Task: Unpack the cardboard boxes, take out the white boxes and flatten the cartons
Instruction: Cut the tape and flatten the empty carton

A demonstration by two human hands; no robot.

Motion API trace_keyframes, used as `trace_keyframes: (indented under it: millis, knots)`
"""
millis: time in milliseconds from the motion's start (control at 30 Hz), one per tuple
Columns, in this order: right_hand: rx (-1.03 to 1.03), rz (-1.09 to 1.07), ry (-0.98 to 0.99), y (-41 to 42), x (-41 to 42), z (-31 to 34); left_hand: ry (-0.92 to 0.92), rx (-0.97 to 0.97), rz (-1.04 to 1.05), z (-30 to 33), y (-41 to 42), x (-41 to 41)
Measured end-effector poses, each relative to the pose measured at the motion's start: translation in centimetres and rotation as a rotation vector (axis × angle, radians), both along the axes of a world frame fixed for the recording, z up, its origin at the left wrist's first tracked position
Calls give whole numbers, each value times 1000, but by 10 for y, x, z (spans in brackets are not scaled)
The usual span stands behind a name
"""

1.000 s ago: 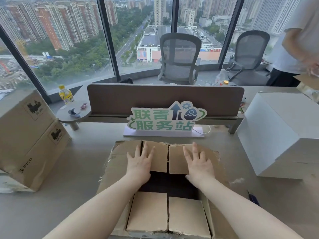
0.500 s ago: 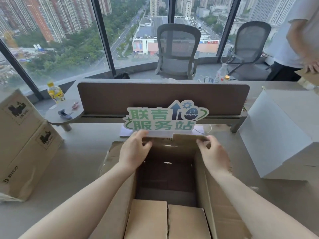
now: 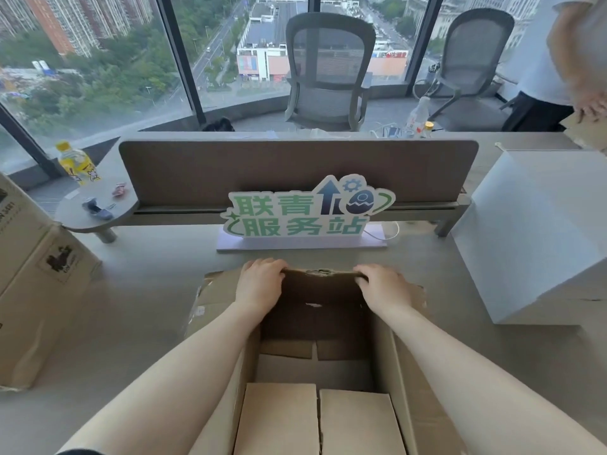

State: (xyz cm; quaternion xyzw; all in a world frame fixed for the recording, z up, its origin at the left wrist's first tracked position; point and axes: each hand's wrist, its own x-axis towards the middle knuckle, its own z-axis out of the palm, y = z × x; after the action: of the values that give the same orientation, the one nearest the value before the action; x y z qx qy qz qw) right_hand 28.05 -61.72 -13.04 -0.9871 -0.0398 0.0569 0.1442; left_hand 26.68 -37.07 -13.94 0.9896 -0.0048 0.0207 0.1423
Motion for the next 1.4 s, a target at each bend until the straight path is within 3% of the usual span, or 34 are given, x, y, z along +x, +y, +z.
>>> trace_keyframes:
  millis: [167,300,367,433,567,667,767,900,1033,1133,1233,1333,1400]
  knots:
    - [-111,72,-2,4,6,-1,-42,-20,8,0,1,-5]
    - [140,208,-290,3,-25,-1,-261,-63,-160,6,2,-34]
    - [210,330,-371,2,-49,0,-241,-104,-268,13,2,-59]
    - [139,431,-196,3,-75,7,3,-98,-322,19,-3,-82]
    - [-256,523,271,12,-109,15,418,223,-447,22,-21,-108]
    - [-305,485,377,16,-127,24,611,116,-369,23,-29,-120]
    - [-221,420,333,13,-137,35,626,27,-343,31,-30,-129]
    - [-76,300,270,7,-148,61,508,-130,-295,49,-22,-138]
    - [158,193,255,-3,-165,89,467,-245,-268,77,-14,-146]
    - [345,158,283,-13,-186,106,539,-346,-256,100,-7,-163]
    - [501,196,438,-23,-207,122,664,-381,-271,118,-2,-192]
    - [528,261,604,-32,-229,121,798,-348,-289,119,-8,-228]
    - [465,341,608,-36,-245,110,860,-334,-249,110,-18,-251]
